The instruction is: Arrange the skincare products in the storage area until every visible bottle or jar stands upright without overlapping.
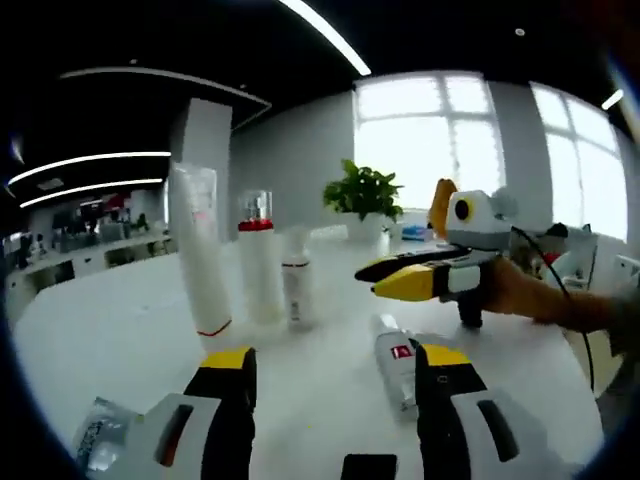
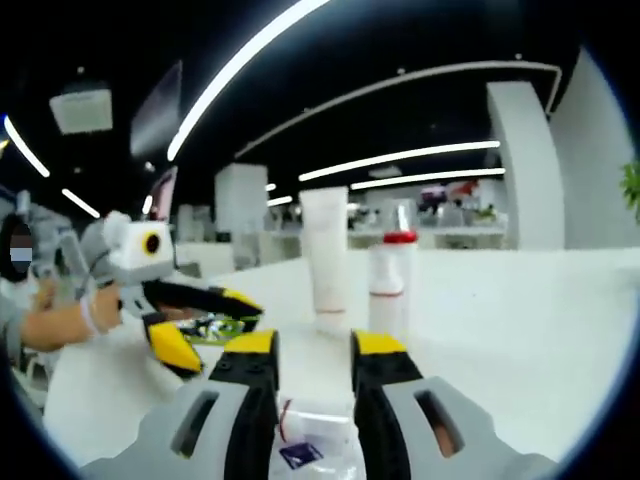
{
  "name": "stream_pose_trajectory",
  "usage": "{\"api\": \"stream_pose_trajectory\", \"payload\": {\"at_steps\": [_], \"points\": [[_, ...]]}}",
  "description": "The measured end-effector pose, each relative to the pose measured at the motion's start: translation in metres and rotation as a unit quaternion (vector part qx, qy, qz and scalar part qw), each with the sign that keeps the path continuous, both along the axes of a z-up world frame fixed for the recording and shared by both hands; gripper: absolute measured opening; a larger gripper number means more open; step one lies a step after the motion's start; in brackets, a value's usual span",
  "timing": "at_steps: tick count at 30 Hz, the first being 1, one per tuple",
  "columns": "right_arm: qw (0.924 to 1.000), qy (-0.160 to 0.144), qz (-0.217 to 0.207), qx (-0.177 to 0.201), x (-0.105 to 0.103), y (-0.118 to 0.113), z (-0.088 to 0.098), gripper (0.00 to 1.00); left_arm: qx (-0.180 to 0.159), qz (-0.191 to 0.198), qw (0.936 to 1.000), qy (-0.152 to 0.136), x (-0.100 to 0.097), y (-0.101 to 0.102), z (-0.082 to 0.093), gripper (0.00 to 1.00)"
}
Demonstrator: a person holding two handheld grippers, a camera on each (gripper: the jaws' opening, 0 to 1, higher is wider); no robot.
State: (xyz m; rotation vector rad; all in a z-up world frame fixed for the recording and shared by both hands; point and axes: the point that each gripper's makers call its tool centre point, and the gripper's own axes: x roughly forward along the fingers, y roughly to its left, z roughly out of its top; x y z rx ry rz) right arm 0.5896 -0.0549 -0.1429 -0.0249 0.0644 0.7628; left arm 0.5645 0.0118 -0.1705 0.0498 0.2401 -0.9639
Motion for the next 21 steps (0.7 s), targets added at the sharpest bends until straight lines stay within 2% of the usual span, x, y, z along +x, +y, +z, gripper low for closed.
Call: {"api": "stream_pose_trajectory", "payload": {"at_steps": [1, 3, 4, 8, 10, 13, 14, 15, 18, 21], "points": [[1.0, 0.0, -0.003, 0.001, 0.0, -0.001, -0.001, 0.24, 0.003, 0.001, 1.0, -0.007, -0.003, -0.003, -0.005, 0.64], [0.9999, 0.001, -0.005, 0.009, 0.001, -0.005, 0.001, 0.23, 0.037, -0.011, 0.9989, -0.026, -0.008, -0.007, -0.016, 0.64], [0.9999, 0.002, -0.005, 0.011, 0.001, -0.006, 0.0, 0.23, 0.026, -0.01, 0.9994, -0.019, -0.01, -0.009, -0.014, 0.64], [0.9998, -0.007, -0.018, -0.007, 0.002, -0.011, 0.001, 0.23, 0.029, -0.015, 0.9993, -0.016, -0.016, -0.016, -0.019, 0.6], [0.9997, -0.01, -0.02, -0.006, 0.003, -0.012, 0.002, 0.23, 0.054, -0.026, 0.9981, -0.018, -0.02, -0.018, -0.029, 0.6], [0.9998, -0.007, -0.018, -0.009, 0.003, -0.011, 0.0, 0.23, 0.094, -0.02, 0.995, -0.027, -0.023, -0.018, -0.043, 0.6], [0.9998, -0.006, -0.018, -0.011, 0.003, -0.01, -0.001, 0.23, 0.073, -0.013, 0.9969, -0.027, -0.023, -0.021, -0.042, 0.58], [0.9997, -0.006, -0.018, -0.012, 0.003, -0.01, -0.002, 0.23, 0.078, -0.021, 0.9964, -0.025, -0.025, -0.023, -0.044, 0.56], [0.9995, -0.002, -0.02, -0.023, 0.005, -0.01, -0.007, 0.23, 0.071, -0.015, 0.9972, -0.015, -0.025, -0.025, -0.045, 0.55], [0.9993, 0.002, -0.022, -0.031, 0.011, -0.012, -0.01, 0.23, 0.07, -0.012, 0.9971, -0.024, -0.032, -0.023, -0.045, 0.55]]}}
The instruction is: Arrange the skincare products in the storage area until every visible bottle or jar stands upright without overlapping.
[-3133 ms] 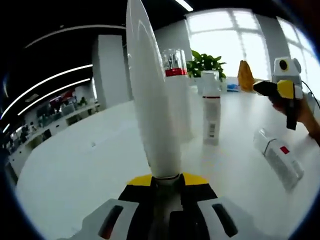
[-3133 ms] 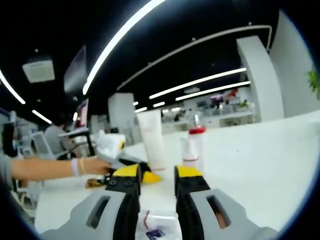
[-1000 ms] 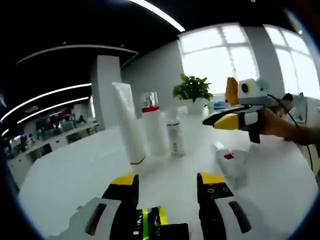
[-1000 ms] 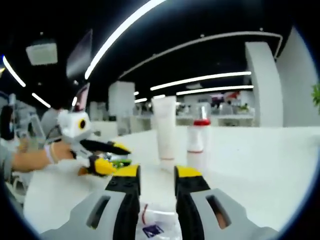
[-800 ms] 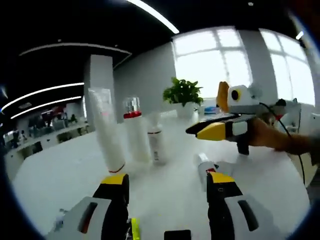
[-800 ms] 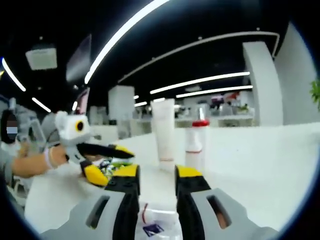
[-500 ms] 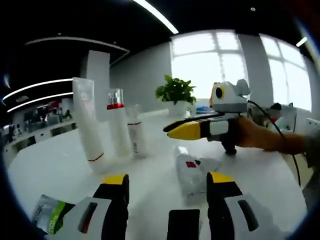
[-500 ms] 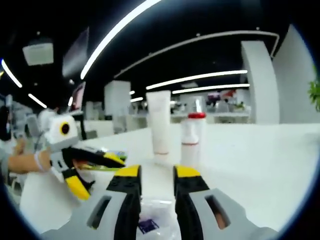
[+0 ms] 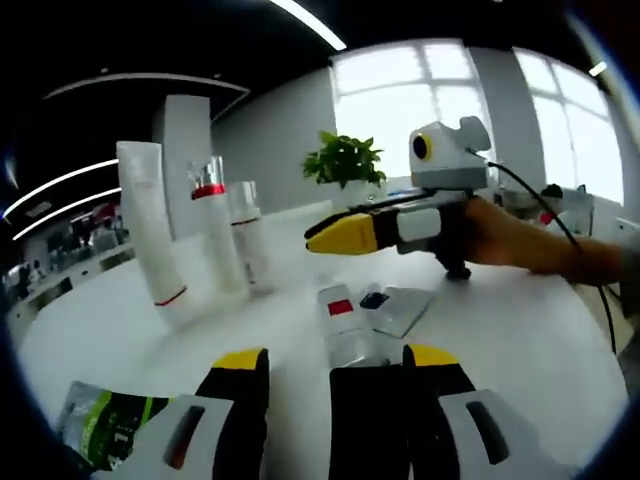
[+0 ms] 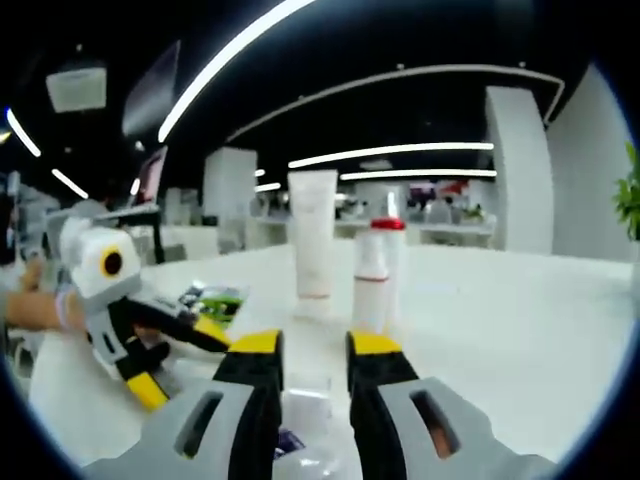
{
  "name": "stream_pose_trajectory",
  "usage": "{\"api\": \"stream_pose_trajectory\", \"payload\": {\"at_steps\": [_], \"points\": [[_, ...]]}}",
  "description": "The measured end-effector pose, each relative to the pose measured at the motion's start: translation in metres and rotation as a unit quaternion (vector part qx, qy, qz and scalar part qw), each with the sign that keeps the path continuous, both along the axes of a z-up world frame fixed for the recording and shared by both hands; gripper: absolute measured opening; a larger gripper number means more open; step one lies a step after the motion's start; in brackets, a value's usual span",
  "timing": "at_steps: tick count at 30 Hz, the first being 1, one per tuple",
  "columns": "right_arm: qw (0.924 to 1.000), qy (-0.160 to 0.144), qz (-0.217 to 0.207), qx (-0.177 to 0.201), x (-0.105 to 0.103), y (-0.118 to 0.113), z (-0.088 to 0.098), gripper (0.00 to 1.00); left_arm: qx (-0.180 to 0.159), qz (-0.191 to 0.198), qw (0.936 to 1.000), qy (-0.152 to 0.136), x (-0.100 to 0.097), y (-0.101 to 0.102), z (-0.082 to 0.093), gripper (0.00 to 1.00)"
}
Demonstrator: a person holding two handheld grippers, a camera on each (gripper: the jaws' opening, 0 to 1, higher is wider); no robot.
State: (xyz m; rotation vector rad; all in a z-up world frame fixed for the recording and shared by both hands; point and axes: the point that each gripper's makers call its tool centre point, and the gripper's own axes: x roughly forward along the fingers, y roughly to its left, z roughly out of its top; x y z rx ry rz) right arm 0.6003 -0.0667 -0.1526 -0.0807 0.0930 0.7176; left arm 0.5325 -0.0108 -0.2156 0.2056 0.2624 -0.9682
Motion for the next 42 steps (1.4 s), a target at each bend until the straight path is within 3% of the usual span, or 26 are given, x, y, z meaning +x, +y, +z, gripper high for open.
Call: {"api": "stream_pose_trajectory", "payload": {"at_steps": [5, 10, 12, 14, 17, 18, 21, 28, 33, 36, 38, 41, 42], "points": [[1.0, -0.001, -0.007, -0.002, 0.004, -0.005, 0.002, 0.22, 0.003, 0.01, 0.9999, -0.006, 0.006, 0.003, 0.003, 0.46], [0.9999, -0.008, -0.01, 0.002, 0.007, -0.01, 0.006, 0.22, -0.013, 0.003, 0.9999, 0.006, 0.006, -0.003, 0.006, 0.27], [0.9999, -0.009, -0.01, 0.0, 0.007, -0.01, 0.005, 0.22, 0.003, 0.006, 0.9999, 0.012, 0.005, -0.003, -0.001, 0.26], [0.9999, -0.007, -0.011, -0.002, 0.009, -0.011, 0.003, 0.22, -0.015, 0.0, 0.9994, 0.03, -0.004, -0.003, 0.005, 0.25], [0.9999, -0.006, -0.01, -0.004, 0.009, -0.01, 0.002, 0.22, -0.006, -0.005, 0.9991, 0.041, -0.014, 0.0, 0.006, 0.22], [0.9999, -0.006, -0.009, -0.004, 0.009, -0.01, 0.002, 0.22, -0.004, -0.006, 0.9987, 0.051, -0.016, 0.0, 0.005, 0.22], [0.9999, -0.007, -0.008, -0.005, 0.003, -0.008, 0.002, 0.22, -0.045, -0.014, 0.9912, 0.124, -0.025, 0.003, 0.012, 0.21], [0.9998, -0.012, -0.012, -0.003, -0.002, -0.01, 0.004, 0.21, -0.134, -0.011, 0.9724, 0.191, -0.012, 0.012, 0.029, 0.2], [0.9999, -0.012, -0.01, 0.0, -0.004, -0.009, 0.005, 0.21, -0.141, -0.004, 0.9711, 0.193, -0.004, 0.015, 0.031, 0.2], [0.9999, -0.013, -0.008, 0.0, -0.006, -0.008, 0.005, 0.22, -0.123, 0.008, 0.9763, 0.178, -0.001, 0.015, 0.027, 0.21], [0.9999, -0.013, -0.008, 0.001, -0.007, -0.008, 0.005, 0.22, -0.095, 0.011, 0.9842, 0.149, 0.0, 0.016, 0.025, 0.21], [0.9999, -0.013, -0.006, 0.002, -0.006, -0.008, 0.007, 0.22, -0.081, 0.019, 0.989, 0.122, 0.007, 0.017, 0.023, 0.22], [0.9999, -0.013, -0.006, 0.002, -0.006, -0.008, 0.007, 0.22, -0.061, 0.028, 0.9918, 0.108, 0.011, 0.019, 0.019, 0.22]]}}
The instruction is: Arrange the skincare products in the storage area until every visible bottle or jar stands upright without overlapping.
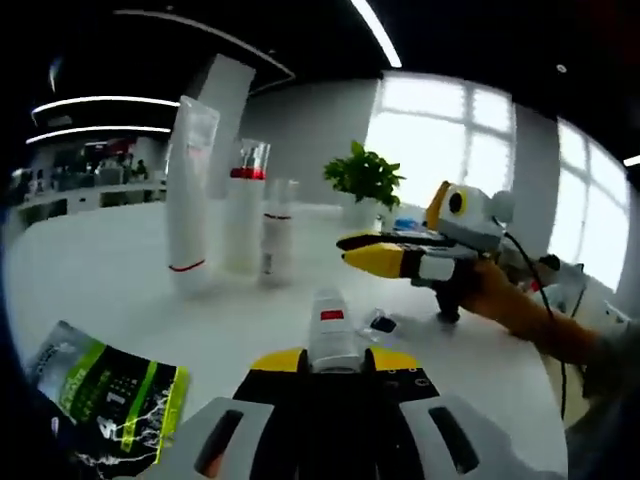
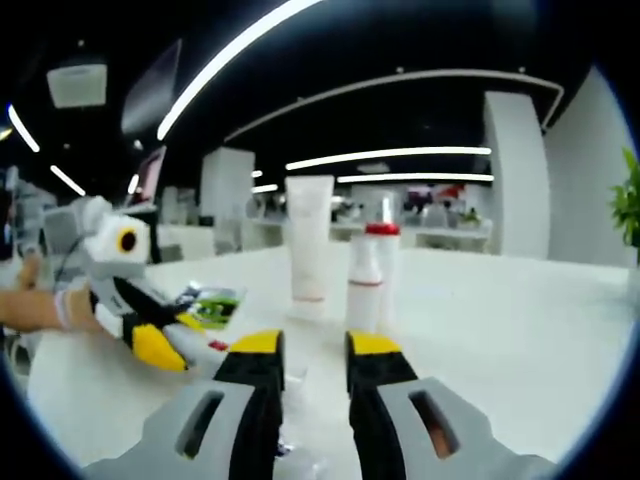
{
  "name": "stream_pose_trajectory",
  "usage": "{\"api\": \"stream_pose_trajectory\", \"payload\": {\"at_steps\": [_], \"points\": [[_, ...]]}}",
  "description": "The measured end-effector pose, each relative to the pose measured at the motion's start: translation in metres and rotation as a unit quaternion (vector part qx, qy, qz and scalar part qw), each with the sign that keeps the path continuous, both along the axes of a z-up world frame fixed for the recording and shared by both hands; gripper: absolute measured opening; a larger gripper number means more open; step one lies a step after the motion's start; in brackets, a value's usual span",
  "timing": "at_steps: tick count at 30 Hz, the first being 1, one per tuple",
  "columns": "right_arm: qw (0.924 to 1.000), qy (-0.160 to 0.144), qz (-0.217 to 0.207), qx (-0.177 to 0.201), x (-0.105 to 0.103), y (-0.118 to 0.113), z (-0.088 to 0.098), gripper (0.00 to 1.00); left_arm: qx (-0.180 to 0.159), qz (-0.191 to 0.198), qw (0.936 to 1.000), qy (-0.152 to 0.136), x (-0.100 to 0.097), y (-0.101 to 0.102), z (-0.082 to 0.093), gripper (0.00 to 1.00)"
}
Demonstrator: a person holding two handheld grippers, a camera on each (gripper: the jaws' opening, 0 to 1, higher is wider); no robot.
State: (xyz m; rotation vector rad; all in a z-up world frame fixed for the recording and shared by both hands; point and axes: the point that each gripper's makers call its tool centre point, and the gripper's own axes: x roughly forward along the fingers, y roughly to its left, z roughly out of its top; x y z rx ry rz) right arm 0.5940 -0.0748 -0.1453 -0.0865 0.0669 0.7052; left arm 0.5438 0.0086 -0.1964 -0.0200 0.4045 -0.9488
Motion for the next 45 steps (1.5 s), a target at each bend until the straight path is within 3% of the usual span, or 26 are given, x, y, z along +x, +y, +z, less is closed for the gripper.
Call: {"api": "stream_pose_trajectory", "payload": {"at_steps": [1, 3, 6, 11, 15, 19, 23, 24, 26, 28, 32, 35, 37, 40, 42, 45], "points": [[1.0, 0.0, 0.0, 0.0, 0.0, 0.0, 0.0, 0.22, 0.024, 0.002, 0.9995, -0.021, 0.003, 0.002, -0.002, 0.22], [1.0, -0.001, 0.0, -0.001, -0.001, 0.0, 0.001, 0.22, 0.037, 0.0, 0.9981, -0.05, 0.005, 0.001, -0.002, 0.23], [1.0, -0.001, -0.001, 0.002, 0.0, 0.0, 0.001, 0.22, 0.032, -0.008, 0.9983, -0.048, 0.004, -0.003, -0.002, 0.25], [1.0, 0.005, 0.002, -0.002, 0.008, 0.002, -0.003, 0.22, 0.06, 0.006, 0.9965, -0.058, 0.016, 0.002, -0.005, 0.26], [1.0, 0.001, 0.003, -0.007, 0.01, 0.002, -0.001, 0.22, 0.063, -0.007, 0.9978, -0.017, 0.016, -0.002, 0.003, 0.26], [1.0, -0.004, 0.0, -0.003, 0.011, 0.001, 0.002, 0.22, 0.125, -0.008, 0.9921, 0.011, 0.022, -0.002, 0.016, 0.31], [1.0, -0.003, 0.0, -0.003, 0.011, 0.001, 0.001, 0.22, 0.214, -0.012, 0.9747, 0.061, 0.022, -0.007, 0.019, 0.46], [1.0, -0.003, -0.001, -0.003, 0.009, 0.001, 0.002, 0.22, 0.244, -0.021, 0.9664, 0.077, 0.018, -0.01, 0.015, 0.47], [1.0, -0.009, -0.003, -0.001, 0.008, 0.0, 0.005, 0.22, 0.289, -0.017, 0.9534, 0.085, 0.017, -0.015, 0.009, 0.46], [0.9999, -0.016, -0.005, 0.002, 0.008, -0.002, 0.01, 0.21, 0.331, -0.02, 0.9406, 0.074, 0.02, -0.021, 0.006, 0.46], [0.9996, -0.021, -0.015, 0.012, 0.009, -0.009, 0.017, 0.21, 0.354, -0.016, 0.9307, 0.092, 0.022, -0.036, 0.001, 0.46], [0.9984, -0.037, -0.036, 0.022, 0.011, -0.019, 0.028, 0.21, 0.38, -0.006, 0.9191, 0.102, 0.029, -0.033, -0.004, 0.44], [0.9972, -0.046, -0.054, 0.024, 0.013, -0.028, 0.034, 0.2, 0.4, 0.003, 0.9099, 0.11, 0.038, -0.027, -0.008, 0.36], [0.9967, -0.042, -0.06, 0.034, 0.017, -0.032, 0.034, 0.2, 0.395, 0.005, 0.9104, 0.121, 0.042, -0.031, -0.01, 0.29], [0.9969, -0.035, -0.06, 0.037, 0.018, -0.032, 0.032, 0.2, 0.393, -0.009, 0.9084, 0.143, 0.034, -0.033, -0.015, 0.26], [0.9972, -0.03, -0.059, 0.037, 0.019, -0.03, 0.03, 0.2, 0.41, -0.01, 0.8969, 0.167, 0.027, -0.03, -0.026, 0.24]]}}
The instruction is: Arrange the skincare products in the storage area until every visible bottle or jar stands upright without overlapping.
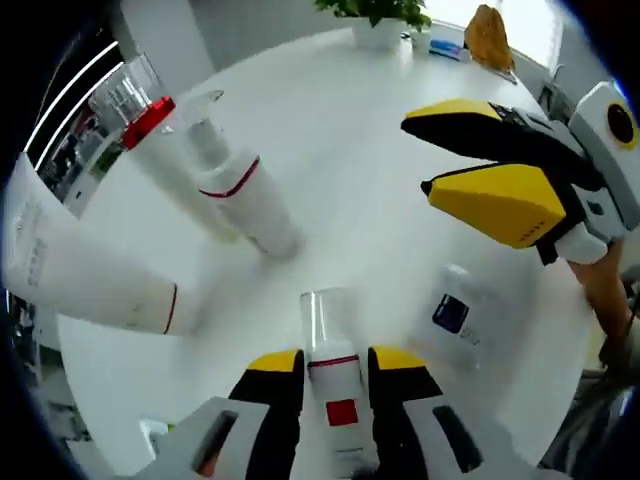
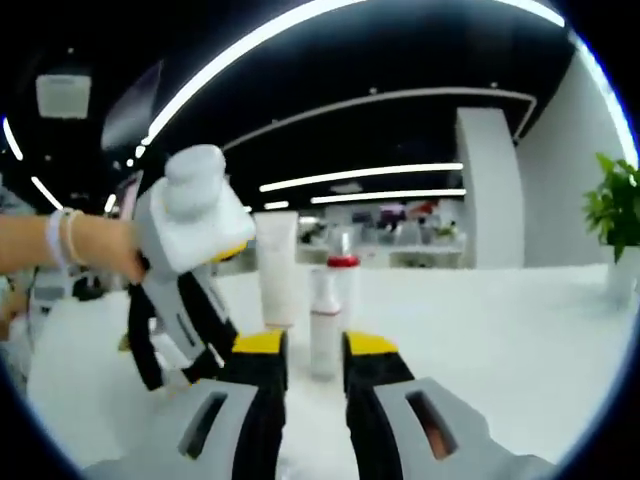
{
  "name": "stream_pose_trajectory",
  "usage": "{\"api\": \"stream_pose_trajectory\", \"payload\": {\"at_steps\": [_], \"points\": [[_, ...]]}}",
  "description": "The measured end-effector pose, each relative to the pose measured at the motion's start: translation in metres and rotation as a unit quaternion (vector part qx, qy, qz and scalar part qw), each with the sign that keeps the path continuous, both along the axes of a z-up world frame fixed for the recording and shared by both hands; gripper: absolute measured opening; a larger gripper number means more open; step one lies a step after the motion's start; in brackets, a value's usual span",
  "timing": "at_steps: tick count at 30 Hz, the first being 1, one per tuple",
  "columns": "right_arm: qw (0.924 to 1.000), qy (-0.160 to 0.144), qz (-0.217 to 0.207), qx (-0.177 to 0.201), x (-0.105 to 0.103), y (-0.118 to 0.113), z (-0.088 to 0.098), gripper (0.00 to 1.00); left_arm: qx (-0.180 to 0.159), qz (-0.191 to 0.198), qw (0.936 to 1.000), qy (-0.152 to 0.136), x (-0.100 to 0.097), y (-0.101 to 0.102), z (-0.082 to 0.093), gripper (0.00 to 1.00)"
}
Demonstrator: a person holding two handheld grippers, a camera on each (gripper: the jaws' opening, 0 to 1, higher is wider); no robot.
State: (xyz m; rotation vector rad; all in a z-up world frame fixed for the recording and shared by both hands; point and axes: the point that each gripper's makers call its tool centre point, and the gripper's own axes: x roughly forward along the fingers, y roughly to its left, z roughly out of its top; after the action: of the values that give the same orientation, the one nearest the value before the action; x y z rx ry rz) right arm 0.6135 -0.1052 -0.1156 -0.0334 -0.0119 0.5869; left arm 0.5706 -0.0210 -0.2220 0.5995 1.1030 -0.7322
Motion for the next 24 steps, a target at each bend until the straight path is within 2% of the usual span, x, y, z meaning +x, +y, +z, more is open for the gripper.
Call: {"api": "stream_pose_trajectory", "payload": {"at_steps": [1, 2, 5, 6, 8, 9, 11, 13, 15, 16, 17, 20, 21, 22, 23, 24], "points": [[1.0, 0.001, 0.001, 0.0, 0.0, 0.0, -0.001, 0.2, -0.013, 0.0, 0.9999, -0.001, 0.0, -0.003, 0.004, 0.22], [1.0, 0.002, 0.001, 0.0, 0.0, 0.001, -0.001, 0.2, -0.015, 0.002, 0.9998, 0.009, -0.008, -0.004, 0.005, 0.22], [1.0, 0.005, 0.0, -0.001, 0.001, 0.0, -0.003, 0.19, 0.002, 0.035, 0.9993, 0.013, -0.017, 0.002, 0.007, 0.2], [1.0, 0.007, 0.001, 0.0, 0.001, 0.0, -0.004, 0.19, 0.004, 0.04, 0.9989, 0.022, -0.01, 0.0, 0.007, 0.2], [0.9999, 0.012, 0.003, 0.002, 0.001, 0.001, -0.006, 0.19, -0.001, 0.046, 0.9981, 0.041, -0.017, -0.001, 0.01, 0.2], [0.9999, 0.014, 0.004, 0.003, 0.001, 0.002, -0.007, 0.19, -0.007, 0.044, 0.9982, 0.04, -0.019, -0.001, 0.014, 0.2], [0.9998, 0.018, 0.008, 0.005, 0.002, 0.003, -0.008, 0.19, -0.028, 0.044, 0.9982, 0.029, -0.019, -0.002, 0.023, 0.19], [0.9997, 0.022, 0.008, 0.005, 0.003, 0.004, -0.01, 0.19, -0.07, 0.048, 0.9962, 0.018, -0.018, -0.002, 0.038, 0.19], [0.9996, 0.025, 0.008, 0.005, 0.003, 0.004, -0.013, 0.19, -0.114, 0.052, 0.9921, 0.004, -0.017, 0.0, 0.055, 0.19], [0.9996, 0.027, 0.007, 0.006, 0.004, 0.004, -0.013, 0.19, -0.138, 0.051, 0.9891, -0.011, -0.016, 0.001, 0.063, 0.19], [0.9995, 0.028, 0.007, 0.009, 0.003, 0.004, -0.014, 0.19, -0.174, 0.059, 0.9822, -0.038, -0.011, 0.004, 0.076, 0.19], [0.9994, 0.032, 0.007, 0.01, -0.002, 0.005, -0.017, 0.19, -0.248, 0.056, 0.9646, -0.072, -0.011, 0.01, 0.1, 0.2], [0.9994, 0.031, 0.008, 0.015, -0.003, 0.006, -0.017, 0.2, -0.289, 0.06, 0.9501, -0.1, -0.008, 0.014, 0.113, 0.2], [0.9993, 0.014, 0.015, 0.032, -0.006, 0.009, -0.008, 0.2, -0.316, 0.057, 0.9394, -0.119, -0.007, 0.018, 0.122, 0.2], [0.9992, 0.002, 0.019, 0.035, -0.007, 0.01, -0.003, 0.2, -0.343, 0.057, 0.9272, -0.138, -0.006, 0.023, 0.13, 0.2], [0.9988, -0.012, 0.027, 0.039, -0.009, 0.012, 0.004, 0.2, -0.372, 0.066, 0.9133, -0.153, -0.006, 0.029, 0.138, 0.2]]}}
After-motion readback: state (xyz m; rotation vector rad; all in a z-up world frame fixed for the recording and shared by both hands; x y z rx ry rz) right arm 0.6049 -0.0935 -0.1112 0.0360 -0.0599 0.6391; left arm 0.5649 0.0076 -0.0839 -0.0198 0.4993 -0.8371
